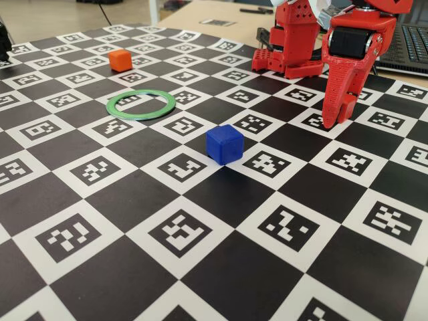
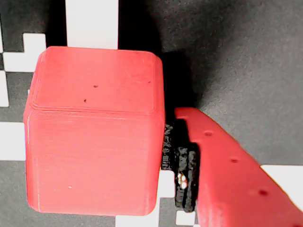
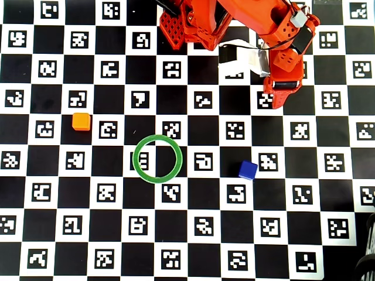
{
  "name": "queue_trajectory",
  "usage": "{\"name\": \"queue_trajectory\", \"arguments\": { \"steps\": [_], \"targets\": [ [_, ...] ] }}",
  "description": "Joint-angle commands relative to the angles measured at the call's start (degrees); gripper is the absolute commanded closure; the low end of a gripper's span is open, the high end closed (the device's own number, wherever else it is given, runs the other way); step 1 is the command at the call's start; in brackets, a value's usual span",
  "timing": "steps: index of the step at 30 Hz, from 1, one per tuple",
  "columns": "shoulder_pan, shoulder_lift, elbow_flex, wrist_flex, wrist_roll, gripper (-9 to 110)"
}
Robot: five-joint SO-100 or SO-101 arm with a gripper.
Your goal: Grab the red cube then put it in the green circle then put the blue cube on top and finally the orange cube on top
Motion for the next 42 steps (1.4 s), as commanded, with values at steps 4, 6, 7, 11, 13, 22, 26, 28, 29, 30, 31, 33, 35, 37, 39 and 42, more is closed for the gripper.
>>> {"name": "queue_trajectory", "arguments": {
  "steps": [4,6,7,11,13,22,26,28,29,30,31,33,35,37,39,42],
  "targets": [
    [0.2,-0.2,-2.0,-0.1,-0.4,78],
    [0.4,-0.2,-1.8,0.0,-0.2,79],
    [0.4,-0.1,-1.8,0.0,-0.1,80],
    [0.4,-0.1,-0.8,-1.0,1.1,81],
    [0.5,0.0,0.0,-1.8,1.2,82],
    [1.9,0.3,0.6,-2.5,0.3,86],
    [3.1,1.3,0.7,-2.2,-0.5,86],
    [4.6,2.1,0.3,-1.6,-2.5,86],
    [5.6,2.6,-0.4,-0.6,-4.7,86],
    [6.9,3.1,-1.1,0.2,-6.9,86],
    [8.4,3.6,-1.6,0.7,-9.6,87],
    [12.0,4.8,-2.6,1.5,-13.4,88],
    [15.6,6.6,-3.7,2.7,-18.5,89],
    [19.6,8.2,-5.2,4.4,-23.2,89],
    [23.2,9.5,-7.2,7.6,-27.8,90],
    [28.2,11.3,-10.3,12.7,-36.5,90]
  ]
}}
